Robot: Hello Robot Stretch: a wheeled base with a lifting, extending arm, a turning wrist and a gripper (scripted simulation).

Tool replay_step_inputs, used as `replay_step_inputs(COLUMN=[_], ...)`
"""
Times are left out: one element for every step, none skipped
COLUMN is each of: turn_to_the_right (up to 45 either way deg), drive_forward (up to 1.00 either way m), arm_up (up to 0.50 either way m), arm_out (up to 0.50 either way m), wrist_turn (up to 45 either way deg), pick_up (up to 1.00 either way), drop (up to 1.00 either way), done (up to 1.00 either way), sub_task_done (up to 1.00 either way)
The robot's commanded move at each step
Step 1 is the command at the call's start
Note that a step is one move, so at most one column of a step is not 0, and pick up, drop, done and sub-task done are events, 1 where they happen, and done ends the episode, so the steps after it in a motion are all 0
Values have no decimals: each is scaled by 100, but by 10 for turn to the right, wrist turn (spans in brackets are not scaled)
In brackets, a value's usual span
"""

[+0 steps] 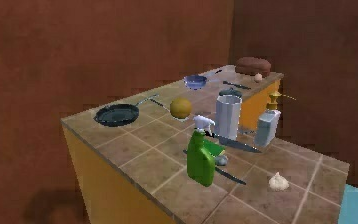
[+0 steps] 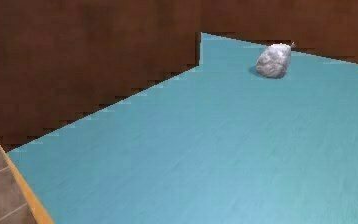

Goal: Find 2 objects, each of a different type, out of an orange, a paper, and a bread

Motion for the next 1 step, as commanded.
replay_step_inputs(turn_to_the_right=[-450], drive_forward=[0], arm_up=[0], arm_out=[0], wrist_turn=[0], pick_up=[0], drop=[0], done=[0], sub_task_done=[0])
